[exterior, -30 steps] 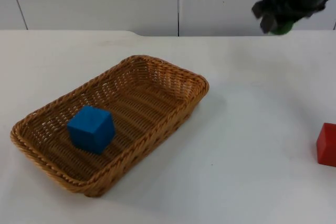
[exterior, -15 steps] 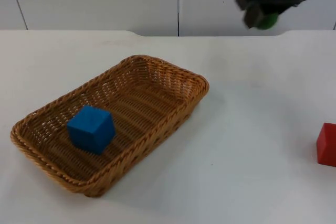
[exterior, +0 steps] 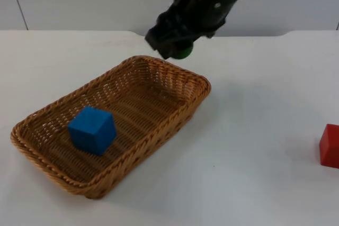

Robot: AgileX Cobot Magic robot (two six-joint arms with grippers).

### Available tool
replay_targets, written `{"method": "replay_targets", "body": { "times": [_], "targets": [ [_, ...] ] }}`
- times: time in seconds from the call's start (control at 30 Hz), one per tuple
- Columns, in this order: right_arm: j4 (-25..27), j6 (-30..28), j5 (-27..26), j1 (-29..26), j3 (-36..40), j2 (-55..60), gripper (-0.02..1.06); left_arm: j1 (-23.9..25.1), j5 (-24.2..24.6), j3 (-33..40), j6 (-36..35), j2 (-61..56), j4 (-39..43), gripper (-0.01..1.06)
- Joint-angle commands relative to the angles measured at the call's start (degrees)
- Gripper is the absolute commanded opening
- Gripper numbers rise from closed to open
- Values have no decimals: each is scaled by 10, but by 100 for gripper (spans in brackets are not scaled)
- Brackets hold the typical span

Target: Place all geometric objects except the red cube into the basket.

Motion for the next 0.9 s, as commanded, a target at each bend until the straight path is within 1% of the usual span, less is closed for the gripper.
{"method": "replay_targets", "body": {
  "times": [0.0, 0.03, 0.1, 0.17, 0.27, 0.37, 0.5, 0.53, 0.57, 0.6, 0.7, 0.73, 0.8, 0.83, 0.87],
  "targets": [
    [7, 9, -45, 5, -1, 18, 0, 2, -3, 2, 0, -6, -8, 105],
    [7, 9, -45, 5, -1, 18, 0, 2, -3, 2, 0, -6, -8, 105],
    [26, 8, -63, 5, -1, 30, 0, 2, -3, 2, 0, -6, -8, 105],
    [38, 8, -85, 5, -1, 46, 0, 2, -3, 2, 0, -6, -8, 105],
    [40, 8, -120, 9, -1, 75, 0, 2, -3, 2, 0, -6, -11, 105],
    [38, 3, -135, 12, -1, 94, 0, 2, -3, 2, 0, -6, -15, 105],
    [38, 2, -138, 18, -1, 119, 0, 2, -3, 2, 0, -6, -17, 105],
    [38, 2, -138, 18, -1, 125, 2, 2, -3, 2, 0, -6, -17, 105],
    [38, 2, -139, 19, -1, 132, 5, 2, -3, 2, 0, -6, -17, 105],
    [40, 2, -138, 19, -1, 137, 10, 2, -3, 2, 0, -6, -17, 105],
    [40, 2, -134, 19, -1, 146, 35, 2, -3, 2, 0, -6, -19, 105],
    [40, 2, -134, 19, -1, 146, 35, 2, -3, 2, 0, -6, -19, 105],
    [40, 2, -134, 19, -1, 146, 56, 2, -3, 2, 0, -6, -19, 105],
    [42, 2, -135, 19, -1, 146, 61, 2, -3, 2, 0, -6, -19, 105],
    [43, 8, -137, 19, -1, 145, 73, 2, -3, 2, 0, -6, -19, 105]
  ]
}}
